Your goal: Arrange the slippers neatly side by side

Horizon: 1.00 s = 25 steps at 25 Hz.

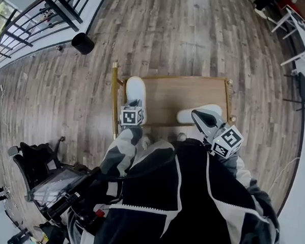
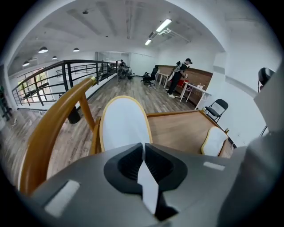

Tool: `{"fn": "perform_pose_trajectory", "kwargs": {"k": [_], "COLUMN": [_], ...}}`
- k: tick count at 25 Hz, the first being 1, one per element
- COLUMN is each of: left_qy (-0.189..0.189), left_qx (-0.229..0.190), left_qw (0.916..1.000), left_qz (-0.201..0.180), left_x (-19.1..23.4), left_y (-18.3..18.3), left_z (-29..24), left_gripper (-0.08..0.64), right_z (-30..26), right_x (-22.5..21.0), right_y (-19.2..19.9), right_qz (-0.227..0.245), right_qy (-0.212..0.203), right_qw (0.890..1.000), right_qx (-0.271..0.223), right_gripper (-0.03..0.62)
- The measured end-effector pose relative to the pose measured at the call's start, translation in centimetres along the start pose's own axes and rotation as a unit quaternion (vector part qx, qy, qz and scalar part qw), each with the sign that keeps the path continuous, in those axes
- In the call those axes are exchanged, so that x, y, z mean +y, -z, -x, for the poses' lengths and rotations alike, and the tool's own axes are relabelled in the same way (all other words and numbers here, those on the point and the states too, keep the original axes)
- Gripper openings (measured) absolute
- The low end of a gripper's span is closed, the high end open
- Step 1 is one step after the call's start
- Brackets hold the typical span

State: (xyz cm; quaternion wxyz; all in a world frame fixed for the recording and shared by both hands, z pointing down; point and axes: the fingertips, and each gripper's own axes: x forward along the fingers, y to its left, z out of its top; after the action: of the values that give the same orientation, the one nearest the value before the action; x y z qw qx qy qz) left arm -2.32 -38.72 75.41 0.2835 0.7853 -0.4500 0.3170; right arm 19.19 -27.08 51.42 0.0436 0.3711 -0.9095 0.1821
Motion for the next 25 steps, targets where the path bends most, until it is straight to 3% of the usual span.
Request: {"fn": "perform_pose_trajectory", "kwargs": {"k": [3, 14, 25], "left_qy": [0.001, -0.015, -0.02], "left_qx": [0.019, 0.071, 0.074], "left_qw": [0.9997, 0.9973, 0.9969], "left_qz": [-0.015, -0.011, -0.016], "left_x": [-0.2, 0.2, 0.5], "left_y": [0.3, 1.5, 2.0], "left_z": [-1.4, -5.4, -5.5], "left_gripper": [0.029, 0.029, 0.031], "right_z": [1.0, 3.5, 4.1], "right_x": [-0.7, -2.1, -1.6], "right_y": [0.3, 1.2, 1.6], "right_qz": [-0.004, -0.015, -0.015], "right_qy": [0.015, 0.051, 0.058], "right_qw": [1.0, 0.998, 0.998], "right_qx": [0.001, 0.014, 0.017], "right_gripper": [0.005, 0.005, 0.005]}}
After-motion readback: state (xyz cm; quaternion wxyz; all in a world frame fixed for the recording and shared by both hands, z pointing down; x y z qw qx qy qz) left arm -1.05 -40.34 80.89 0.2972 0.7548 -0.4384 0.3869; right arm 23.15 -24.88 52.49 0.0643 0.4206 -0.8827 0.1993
